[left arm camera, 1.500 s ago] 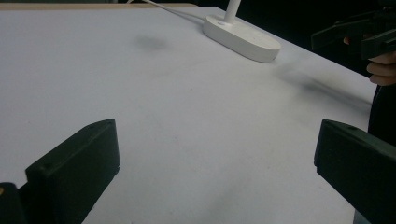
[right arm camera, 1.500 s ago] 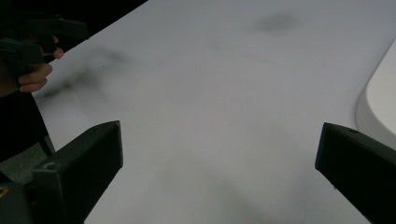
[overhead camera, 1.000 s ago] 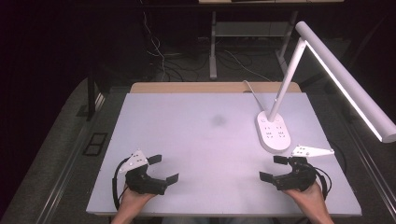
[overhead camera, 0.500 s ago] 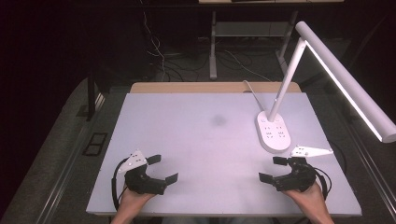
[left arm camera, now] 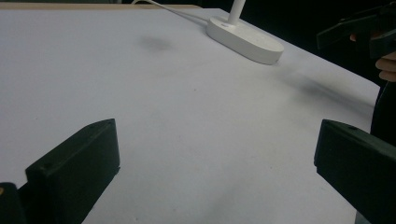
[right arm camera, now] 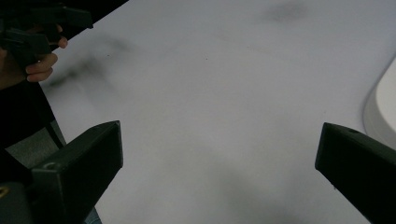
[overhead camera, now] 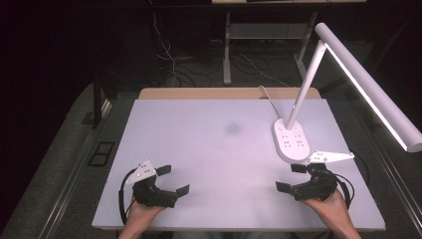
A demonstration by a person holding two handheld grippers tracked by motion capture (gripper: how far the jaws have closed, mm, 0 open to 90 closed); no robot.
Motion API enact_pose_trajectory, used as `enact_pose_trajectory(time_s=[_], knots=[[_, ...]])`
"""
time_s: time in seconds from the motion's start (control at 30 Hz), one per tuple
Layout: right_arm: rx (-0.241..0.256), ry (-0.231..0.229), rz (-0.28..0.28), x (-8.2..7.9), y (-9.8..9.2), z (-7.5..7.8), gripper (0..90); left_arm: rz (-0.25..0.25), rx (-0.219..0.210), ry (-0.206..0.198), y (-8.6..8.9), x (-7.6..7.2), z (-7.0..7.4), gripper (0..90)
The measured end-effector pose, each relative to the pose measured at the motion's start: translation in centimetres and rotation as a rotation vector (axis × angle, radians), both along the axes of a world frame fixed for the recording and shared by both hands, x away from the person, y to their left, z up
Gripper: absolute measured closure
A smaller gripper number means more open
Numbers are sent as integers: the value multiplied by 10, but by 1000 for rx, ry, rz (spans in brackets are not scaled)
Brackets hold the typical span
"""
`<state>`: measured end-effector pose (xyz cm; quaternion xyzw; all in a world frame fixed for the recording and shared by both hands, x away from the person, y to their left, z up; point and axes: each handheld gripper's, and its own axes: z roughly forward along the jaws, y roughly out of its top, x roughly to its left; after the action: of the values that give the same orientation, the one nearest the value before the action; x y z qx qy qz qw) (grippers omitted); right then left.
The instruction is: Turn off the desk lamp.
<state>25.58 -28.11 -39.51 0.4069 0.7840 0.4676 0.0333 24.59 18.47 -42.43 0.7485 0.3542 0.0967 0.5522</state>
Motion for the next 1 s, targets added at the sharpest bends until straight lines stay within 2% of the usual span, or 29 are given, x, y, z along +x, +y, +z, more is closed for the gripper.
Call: enact_pose_trajectory(time_s=[0.3,0.6,1.0], knots=[[-12,-2,-15,10,-9,8,9,-1,0,1,-1,0,0,0],[-15,22,-46,24,-24,14,9,-4,2,1,-1,0,0,0],[-43,30,-45,41,-30,22,9,-5,2,1,-1,1,0,0]])
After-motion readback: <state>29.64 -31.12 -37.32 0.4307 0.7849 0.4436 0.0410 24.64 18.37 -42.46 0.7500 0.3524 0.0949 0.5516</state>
